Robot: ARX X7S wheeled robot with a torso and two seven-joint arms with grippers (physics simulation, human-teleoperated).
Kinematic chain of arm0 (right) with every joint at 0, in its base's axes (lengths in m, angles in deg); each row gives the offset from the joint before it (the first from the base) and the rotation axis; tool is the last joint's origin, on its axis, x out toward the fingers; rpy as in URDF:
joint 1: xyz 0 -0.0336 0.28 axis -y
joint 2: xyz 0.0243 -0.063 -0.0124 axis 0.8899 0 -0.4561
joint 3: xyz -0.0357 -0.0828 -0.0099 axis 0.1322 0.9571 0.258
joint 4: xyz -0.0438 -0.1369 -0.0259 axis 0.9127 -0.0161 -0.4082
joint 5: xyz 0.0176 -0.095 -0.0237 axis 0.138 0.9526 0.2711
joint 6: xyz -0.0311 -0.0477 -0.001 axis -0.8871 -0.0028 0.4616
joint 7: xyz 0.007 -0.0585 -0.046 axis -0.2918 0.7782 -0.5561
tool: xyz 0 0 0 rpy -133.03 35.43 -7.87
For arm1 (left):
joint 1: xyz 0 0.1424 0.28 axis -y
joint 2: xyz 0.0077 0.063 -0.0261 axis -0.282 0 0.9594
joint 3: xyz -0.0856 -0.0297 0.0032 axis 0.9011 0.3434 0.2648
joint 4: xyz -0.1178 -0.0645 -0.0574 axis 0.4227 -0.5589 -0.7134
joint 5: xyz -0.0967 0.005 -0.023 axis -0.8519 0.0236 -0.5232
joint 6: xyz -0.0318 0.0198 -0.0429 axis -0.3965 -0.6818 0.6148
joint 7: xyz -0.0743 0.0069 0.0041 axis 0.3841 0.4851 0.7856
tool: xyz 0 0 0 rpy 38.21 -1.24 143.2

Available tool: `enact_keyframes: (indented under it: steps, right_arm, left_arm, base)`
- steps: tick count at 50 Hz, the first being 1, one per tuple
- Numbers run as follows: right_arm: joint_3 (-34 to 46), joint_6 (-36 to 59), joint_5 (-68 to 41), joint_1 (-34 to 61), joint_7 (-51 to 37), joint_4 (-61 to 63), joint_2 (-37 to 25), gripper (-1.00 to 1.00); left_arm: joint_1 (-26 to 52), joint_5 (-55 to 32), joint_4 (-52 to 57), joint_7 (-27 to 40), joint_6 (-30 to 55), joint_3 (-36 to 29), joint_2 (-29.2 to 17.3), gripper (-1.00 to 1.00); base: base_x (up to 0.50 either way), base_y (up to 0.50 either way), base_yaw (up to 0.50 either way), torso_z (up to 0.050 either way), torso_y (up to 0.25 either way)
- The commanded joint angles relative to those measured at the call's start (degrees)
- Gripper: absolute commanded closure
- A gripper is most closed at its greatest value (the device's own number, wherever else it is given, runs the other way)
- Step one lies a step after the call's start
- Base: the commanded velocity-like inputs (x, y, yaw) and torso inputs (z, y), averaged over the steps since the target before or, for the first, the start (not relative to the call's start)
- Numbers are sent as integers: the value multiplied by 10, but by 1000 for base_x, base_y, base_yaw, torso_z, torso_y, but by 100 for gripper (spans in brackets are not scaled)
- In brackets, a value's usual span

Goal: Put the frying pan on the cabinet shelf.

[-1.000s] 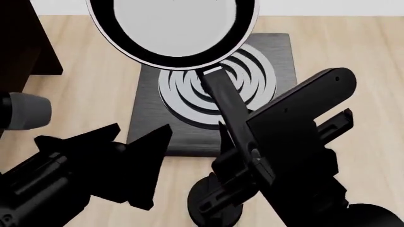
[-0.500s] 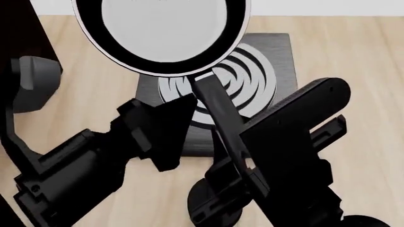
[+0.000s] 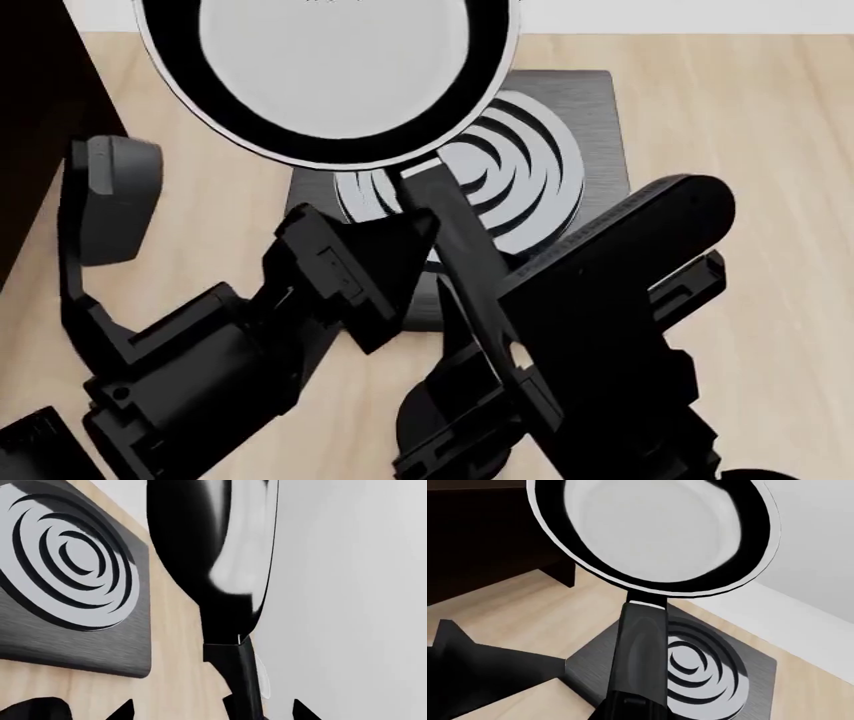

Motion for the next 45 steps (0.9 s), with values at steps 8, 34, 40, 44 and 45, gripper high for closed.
enact_keyframes:
  steps: [8, 34, 40, 44, 45]
  right_arm:
    - [-16, -29, 18, -13, -15, 16, -3, 100]
    - [-13, -50, 13, -43, -24, 24, -14, 100]
    - [-14, -44, 6, -42, -26, 34, -13, 100]
    - [-20, -42, 2, -44, -27, 40, -14, 100]
    - [-20, -43, 1, -46, -28, 41, -14, 100]
  left_arm:
    - [9, -6, -26, -20, -64, -43, -7, -100]
    - [73, -10, -78, -30, -90, -91, -11, -100]
    - [71, -9, -91, -39, -98, -98, -12, -100]
    - [73, -8, -97, -42, -100, -100, -15, -100]
    - [73, -8, -99, -44, -101, -101, -16, -100]
  base:
    - [0, 0, 0, 1, 1]
    - [0, 0, 0, 0, 2]
    - [0, 0, 0, 0, 2]
    - [0, 0, 0, 3, 3]
    - [0, 0, 0, 0, 0]
